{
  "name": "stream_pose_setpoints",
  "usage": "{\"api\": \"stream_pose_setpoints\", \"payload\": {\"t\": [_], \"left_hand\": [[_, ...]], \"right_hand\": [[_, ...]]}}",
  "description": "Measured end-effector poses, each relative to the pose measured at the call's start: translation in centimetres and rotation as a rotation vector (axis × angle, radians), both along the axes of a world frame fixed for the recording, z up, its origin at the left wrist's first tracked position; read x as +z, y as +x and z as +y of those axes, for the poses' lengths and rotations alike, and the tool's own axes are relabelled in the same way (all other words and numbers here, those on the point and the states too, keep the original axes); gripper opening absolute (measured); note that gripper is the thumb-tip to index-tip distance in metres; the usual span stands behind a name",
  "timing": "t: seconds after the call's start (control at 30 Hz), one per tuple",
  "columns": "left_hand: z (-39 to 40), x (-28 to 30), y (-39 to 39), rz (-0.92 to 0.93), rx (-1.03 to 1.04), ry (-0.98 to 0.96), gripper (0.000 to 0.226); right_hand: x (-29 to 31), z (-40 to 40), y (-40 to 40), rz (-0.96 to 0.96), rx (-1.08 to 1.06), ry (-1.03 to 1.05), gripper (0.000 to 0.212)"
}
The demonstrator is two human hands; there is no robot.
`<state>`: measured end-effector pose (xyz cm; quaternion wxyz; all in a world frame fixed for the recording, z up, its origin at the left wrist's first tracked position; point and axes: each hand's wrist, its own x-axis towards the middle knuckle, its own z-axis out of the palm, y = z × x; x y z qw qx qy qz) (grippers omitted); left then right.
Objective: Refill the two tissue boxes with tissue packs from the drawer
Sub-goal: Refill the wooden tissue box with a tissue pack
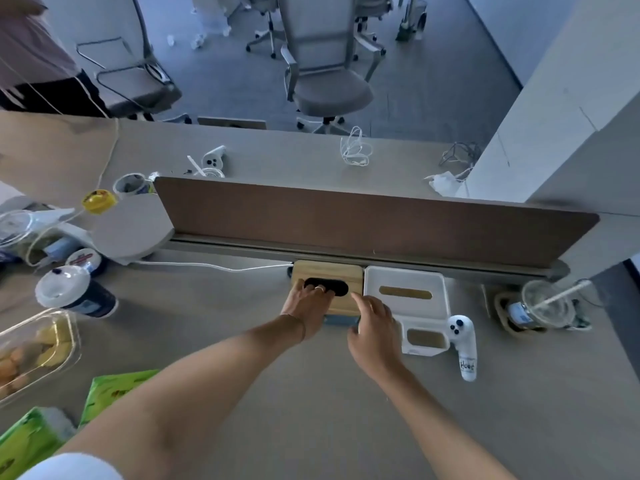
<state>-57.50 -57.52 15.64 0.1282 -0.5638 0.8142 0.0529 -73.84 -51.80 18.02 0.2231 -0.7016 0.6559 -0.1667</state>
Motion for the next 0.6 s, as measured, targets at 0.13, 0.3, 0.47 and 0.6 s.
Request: {"api": "stream_pose_setpoints", "payload": {"t": [0.13, 0.3, 0.47, 0.6], "left_hand": [[-0.5, 0.2, 0.1, -0.035, 0.003, 0.005, 0.053], [2.1, 0.5, 1.4, 0.022, 0.054, -0.009, 0.053], [7.1, 1.1, 3.6, 0.035, 0.066, -0.013, 0.054], [12.2, 1.4, 4.8, -0.003, 0.032, 0.023, 0.055]], "right_hand": [[-0.8, -0.2, -0.7, -0.007, 0.015, 0.017, 0.064], [-1.4, 0.2, 0.0, -0.046, 0.043, -0.014, 0.066], [-1.8, 3.2, 1.5, 0.022, 0.180, -0.098, 0.065], [-2.8, 7.0, 2.4, 0.120, 0.313, -0.086, 0.063]]}}
